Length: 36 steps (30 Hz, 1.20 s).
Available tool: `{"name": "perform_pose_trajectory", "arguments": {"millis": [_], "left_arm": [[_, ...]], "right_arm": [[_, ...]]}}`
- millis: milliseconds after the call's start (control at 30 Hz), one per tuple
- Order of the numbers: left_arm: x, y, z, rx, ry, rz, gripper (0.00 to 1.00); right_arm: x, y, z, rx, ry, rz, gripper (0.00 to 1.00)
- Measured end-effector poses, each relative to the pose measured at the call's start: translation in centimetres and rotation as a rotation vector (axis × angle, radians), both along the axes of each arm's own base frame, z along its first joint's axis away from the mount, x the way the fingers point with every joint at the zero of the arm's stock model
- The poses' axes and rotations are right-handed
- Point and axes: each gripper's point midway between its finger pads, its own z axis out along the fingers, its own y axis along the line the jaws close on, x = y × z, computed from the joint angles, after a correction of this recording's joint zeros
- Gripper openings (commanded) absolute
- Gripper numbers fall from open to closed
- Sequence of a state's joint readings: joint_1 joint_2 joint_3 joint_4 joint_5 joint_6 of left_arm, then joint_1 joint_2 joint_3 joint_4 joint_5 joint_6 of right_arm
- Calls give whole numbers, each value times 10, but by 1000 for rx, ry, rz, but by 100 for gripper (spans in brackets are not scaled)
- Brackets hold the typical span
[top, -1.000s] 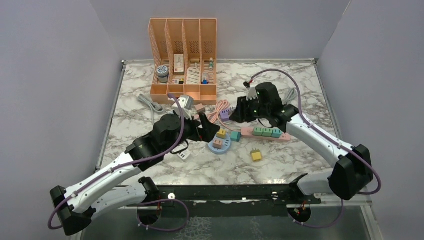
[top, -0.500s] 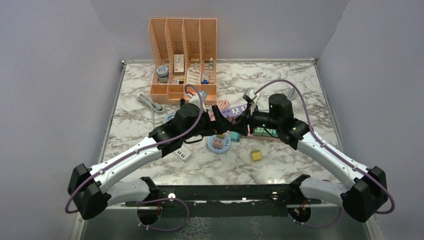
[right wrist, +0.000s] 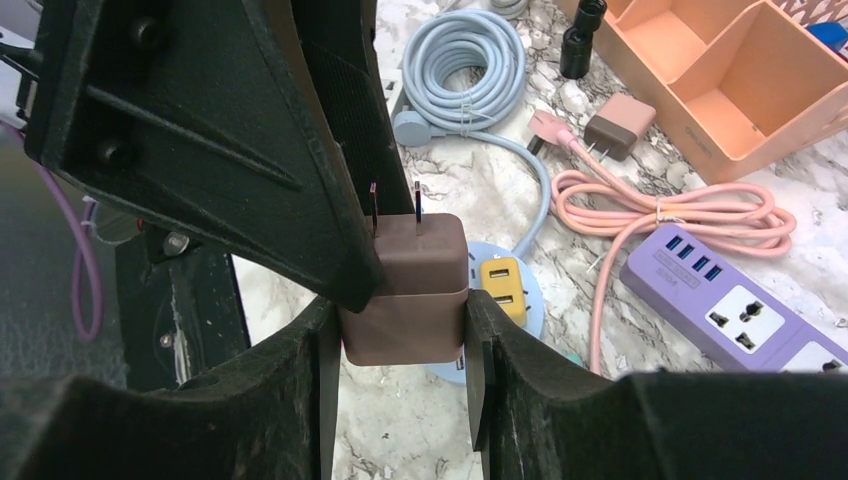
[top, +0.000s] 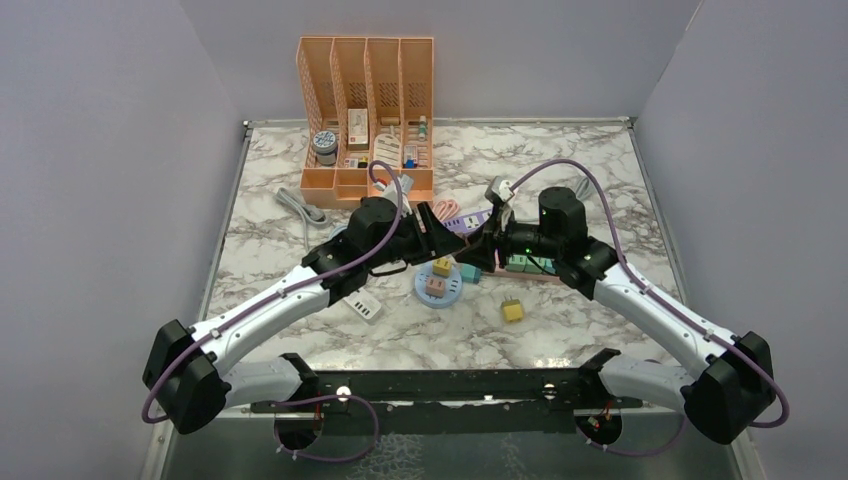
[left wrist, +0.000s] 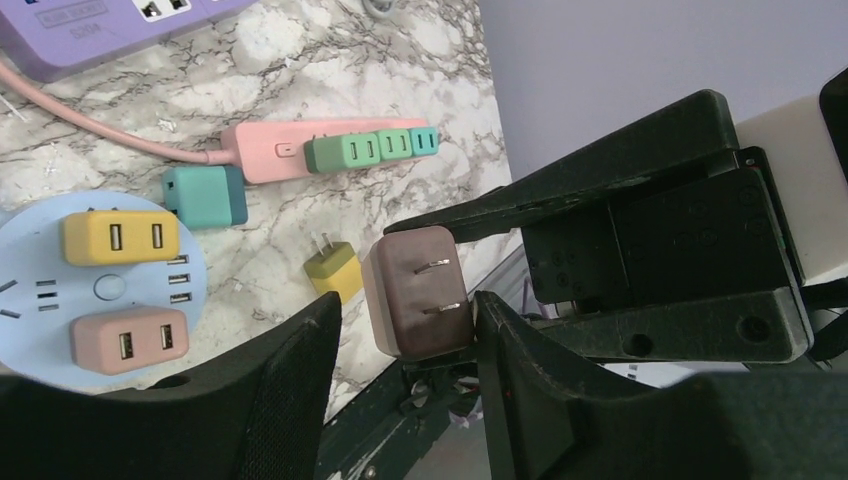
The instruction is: Insert the plug
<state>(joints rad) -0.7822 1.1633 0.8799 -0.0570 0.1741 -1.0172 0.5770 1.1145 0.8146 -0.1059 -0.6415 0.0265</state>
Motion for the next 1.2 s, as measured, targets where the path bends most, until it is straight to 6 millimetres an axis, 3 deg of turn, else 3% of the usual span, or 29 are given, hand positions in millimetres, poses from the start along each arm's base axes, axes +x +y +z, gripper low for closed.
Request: {"name": "perform_pose_trajectory", "arguments": {"millis": [167, 267, 333, 400, 467, 500, 633, 900, 1033, 1200], "left_arm": [[-3, -6, -1, -14, 8, -39, 45], [-4, -9, -3, -18, 10, -60, 31], [-2, -10, -6, -10, 7, -68, 18], [-2, -10, -7, -2, 1, -74, 7], [-1, -10, -6, 4, -23, -86, 0], [-2, -10, -5, 4, -37, -96, 0], [-4, -8, 9, 1, -122, -115, 0], [-14, 11, 77, -128, -314, -79, 0], [-20, 18, 99, -205, -327, -52, 0], [-26, 21, 117, -297, -289, -32, 0]], "right_arm": [[-1, 1, 0, 10, 22, -4, 30], [-1, 2, -4, 8, 56, -10, 33], [-1, 2, -7, 3, 71, -16, 41], [0, 1, -8, 0, 84, -29, 63], [0, 1, -7, 11, 114, -50, 94], [0, 0, -5, 22, 135, -66, 96], [-8, 1, 9, 82, 207, -93, 98], [-33, -4, 54, 297, 367, -147, 100], [-41, -9, 79, 452, 424, -171, 86], [-38, -6, 116, 617, 462, -161, 76]]}}
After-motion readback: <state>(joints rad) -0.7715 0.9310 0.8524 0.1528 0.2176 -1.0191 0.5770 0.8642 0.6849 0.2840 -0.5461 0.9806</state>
